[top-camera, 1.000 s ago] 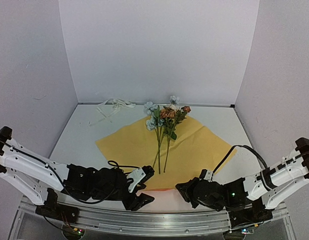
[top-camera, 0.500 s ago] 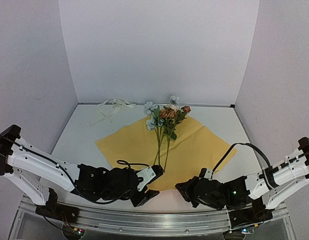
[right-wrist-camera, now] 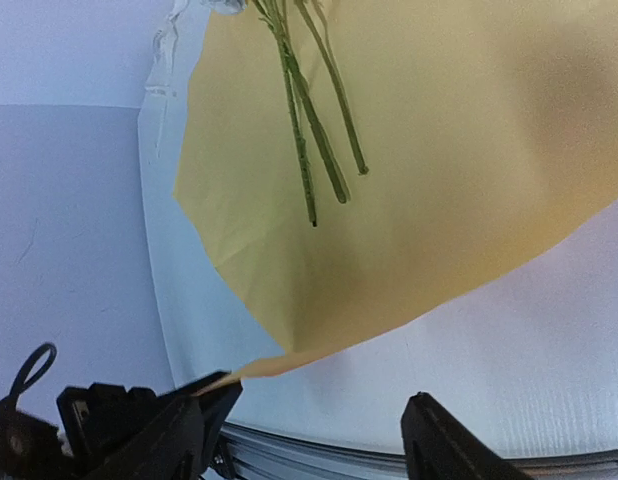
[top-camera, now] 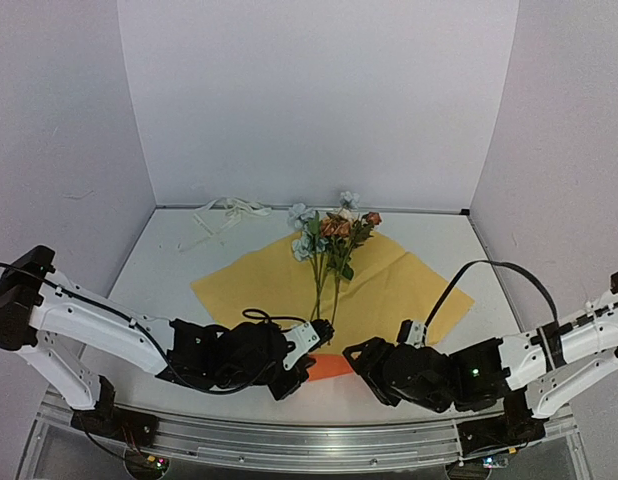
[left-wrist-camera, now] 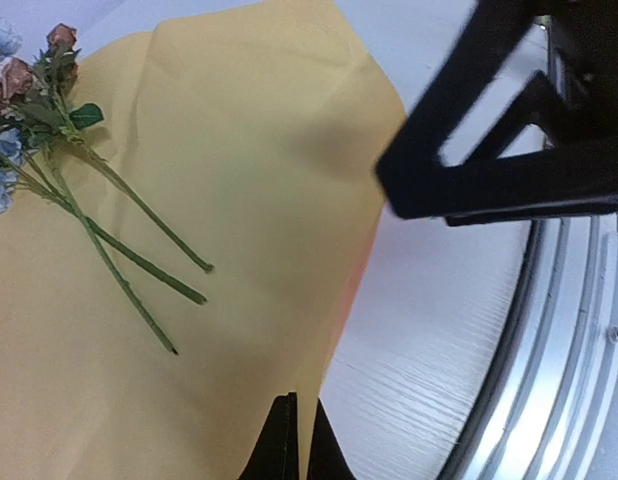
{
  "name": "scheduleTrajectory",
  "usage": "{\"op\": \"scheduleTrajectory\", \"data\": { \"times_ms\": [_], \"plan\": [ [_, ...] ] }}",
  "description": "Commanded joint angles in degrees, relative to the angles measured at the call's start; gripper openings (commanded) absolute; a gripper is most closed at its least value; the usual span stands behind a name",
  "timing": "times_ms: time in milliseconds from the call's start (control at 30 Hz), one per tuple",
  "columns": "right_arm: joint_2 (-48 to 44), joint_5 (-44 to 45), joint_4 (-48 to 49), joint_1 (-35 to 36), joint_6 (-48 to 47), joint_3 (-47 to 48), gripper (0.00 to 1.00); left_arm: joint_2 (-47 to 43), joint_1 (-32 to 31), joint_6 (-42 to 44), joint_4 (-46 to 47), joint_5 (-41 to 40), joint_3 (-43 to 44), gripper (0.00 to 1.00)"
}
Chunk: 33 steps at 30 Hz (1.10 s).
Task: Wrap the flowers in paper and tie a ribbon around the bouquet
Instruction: Fold the flattened wrapping paper at the center of the board.
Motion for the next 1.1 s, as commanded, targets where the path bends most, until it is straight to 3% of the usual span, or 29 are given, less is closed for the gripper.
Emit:
{"op": "scheduleTrajectory", "data": {
  "times_ms": [0, 233, 467, 600, 800, 1067],
  "plan": [
    [-7.66, 8.72, -13.92, -1.13, -10.80, 4.98, 0.77, 1.82, 6.82, 5.30, 4.70, 3.55, 5.31, 0.00],
    [-14.34, 4.16, -18.53, -13.05, -32.19, 7.73, 0.83, 10.82, 16.66, 12.65, 2.70, 12.34, 15.75, 0.00],
    [-10.61, -2.69, -19.38, -22.81, -47.77, 11.82, 0.85, 21.77, 25.64, 16.32, -0.74, 19.62, 29.10, 0.00],
    [-4.88, -8.18, -18.90, -27.78, -52.72, 14.48, 0.84, 26.56, 30.25, 16.50, -2.45, 23.25, 35.53, 0.00],
    [5.35, -13.58, -17.14, -29.67, -57.98, 19.98, 0.81, 33.15, 34.41, 16.09, -7.04, 28.44, 45.19, 0.00],
    [16.08, -17.48, -15.87, -30.28, -57.36, 23.78, 0.74, 38.20, 35.93, 14.42, -8.25, 31.67, 49.56, 0.00]
  ]
}}
